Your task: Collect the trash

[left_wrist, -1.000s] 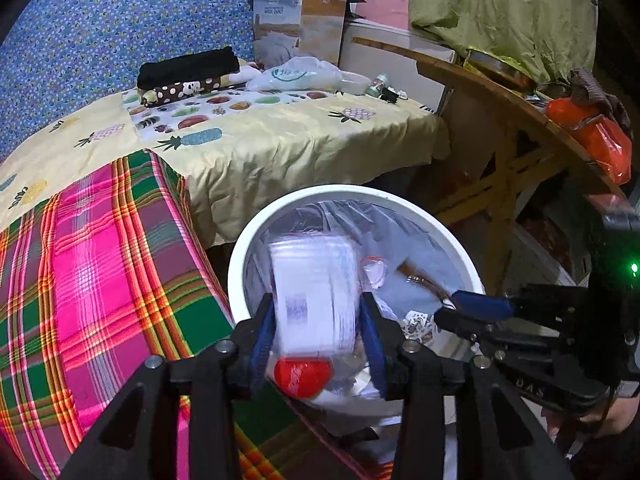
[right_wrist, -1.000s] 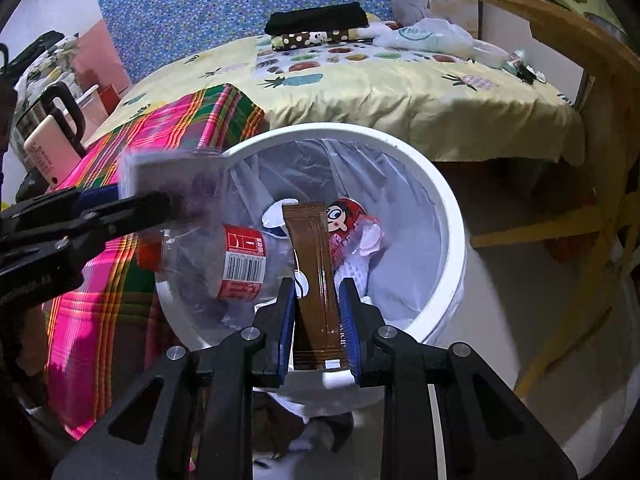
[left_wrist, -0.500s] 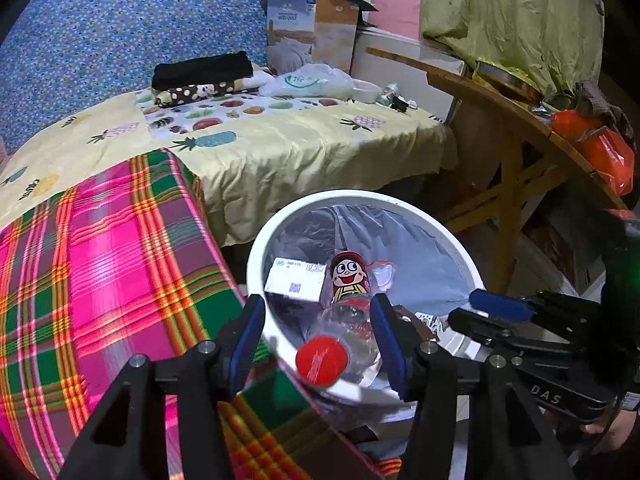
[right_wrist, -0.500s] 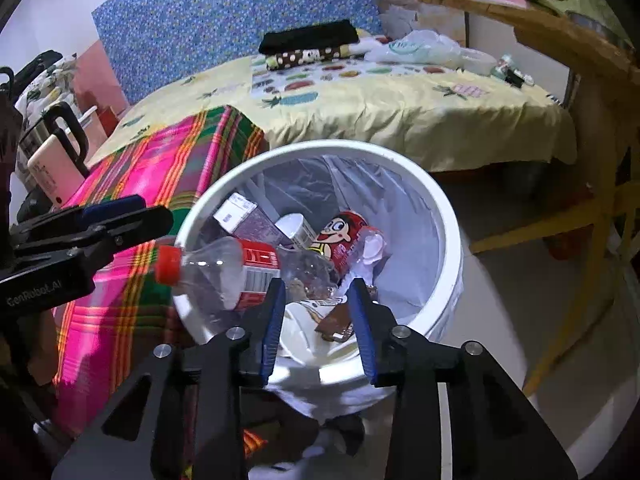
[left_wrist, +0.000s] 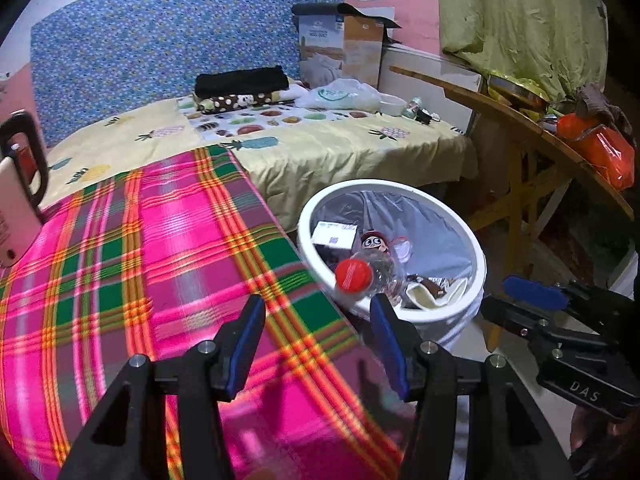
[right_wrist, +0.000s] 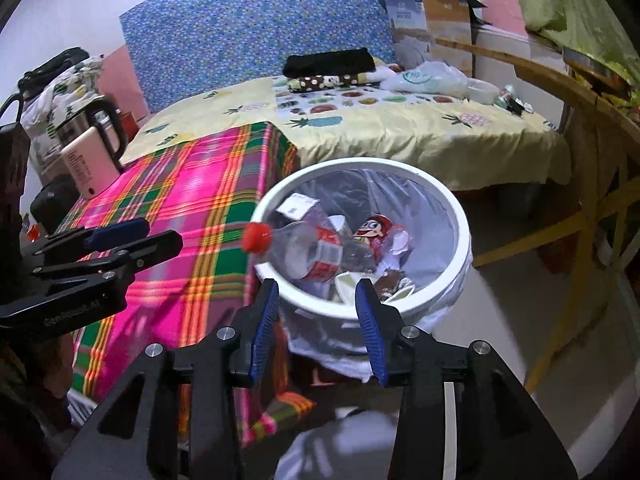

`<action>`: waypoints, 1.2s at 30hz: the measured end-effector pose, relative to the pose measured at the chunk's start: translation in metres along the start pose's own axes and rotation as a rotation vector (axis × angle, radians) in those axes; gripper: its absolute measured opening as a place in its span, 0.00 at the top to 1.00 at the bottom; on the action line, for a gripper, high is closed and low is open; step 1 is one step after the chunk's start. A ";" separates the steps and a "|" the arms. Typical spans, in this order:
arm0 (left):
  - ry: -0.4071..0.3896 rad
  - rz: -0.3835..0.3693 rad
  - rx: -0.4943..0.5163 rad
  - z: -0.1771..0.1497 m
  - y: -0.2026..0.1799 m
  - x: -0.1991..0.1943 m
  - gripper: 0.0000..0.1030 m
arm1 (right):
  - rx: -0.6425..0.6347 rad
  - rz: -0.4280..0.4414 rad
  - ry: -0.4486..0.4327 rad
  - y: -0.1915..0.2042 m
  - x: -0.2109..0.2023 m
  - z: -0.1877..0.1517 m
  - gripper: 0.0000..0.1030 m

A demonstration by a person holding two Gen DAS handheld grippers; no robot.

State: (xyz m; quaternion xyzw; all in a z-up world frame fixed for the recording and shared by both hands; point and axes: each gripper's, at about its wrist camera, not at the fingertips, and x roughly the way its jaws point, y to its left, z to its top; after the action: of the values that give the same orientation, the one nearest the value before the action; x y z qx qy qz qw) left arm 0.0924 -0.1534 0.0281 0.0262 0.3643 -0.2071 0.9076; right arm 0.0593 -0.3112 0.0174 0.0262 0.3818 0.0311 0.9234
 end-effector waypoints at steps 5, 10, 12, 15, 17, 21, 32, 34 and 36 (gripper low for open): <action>-0.024 0.045 -0.012 -0.015 0.005 -0.022 0.45 | -0.010 -0.001 -0.013 0.012 -0.011 -0.008 0.60; -0.034 0.061 -0.032 -0.028 0.013 -0.037 0.45 | -0.018 0.008 -0.006 0.025 -0.017 -0.019 0.60; -0.035 0.065 -0.034 -0.034 0.014 -0.042 0.45 | -0.023 0.010 0.001 0.030 -0.018 -0.022 0.60; -0.034 0.079 -0.036 -0.043 0.015 -0.050 0.45 | -0.030 0.015 0.006 0.035 -0.021 -0.028 0.60; -0.033 0.080 -0.038 -0.048 0.016 -0.054 0.45 | -0.032 0.012 0.005 0.040 -0.025 -0.032 0.60; -0.030 0.086 -0.043 -0.056 0.015 -0.060 0.45 | -0.036 0.007 -0.003 0.042 -0.031 -0.036 0.60; -0.043 0.099 -0.043 -0.061 0.011 -0.068 0.45 | -0.033 -0.002 -0.019 0.045 -0.036 -0.039 0.60; -0.043 0.099 -0.042 -0.062 0.011 -0.068 0.45 | -0.033 -0.001 -0.019 0.045 -0.036 -0.039 0.60; -0.042 0.102 -0.043 -0.062 0.010 -0.068 0.45 | -0.034 -0.003 -0.017 0.045 -0.036 -0.040 0.60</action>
State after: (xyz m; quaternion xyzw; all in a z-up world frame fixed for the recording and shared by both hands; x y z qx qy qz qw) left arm 0.0124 -0.1074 0.0276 0.0209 0.3475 -0.1534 0.9248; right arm 0.0044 -0.2677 0.0179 0.0102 0.3734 0.0362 0.9269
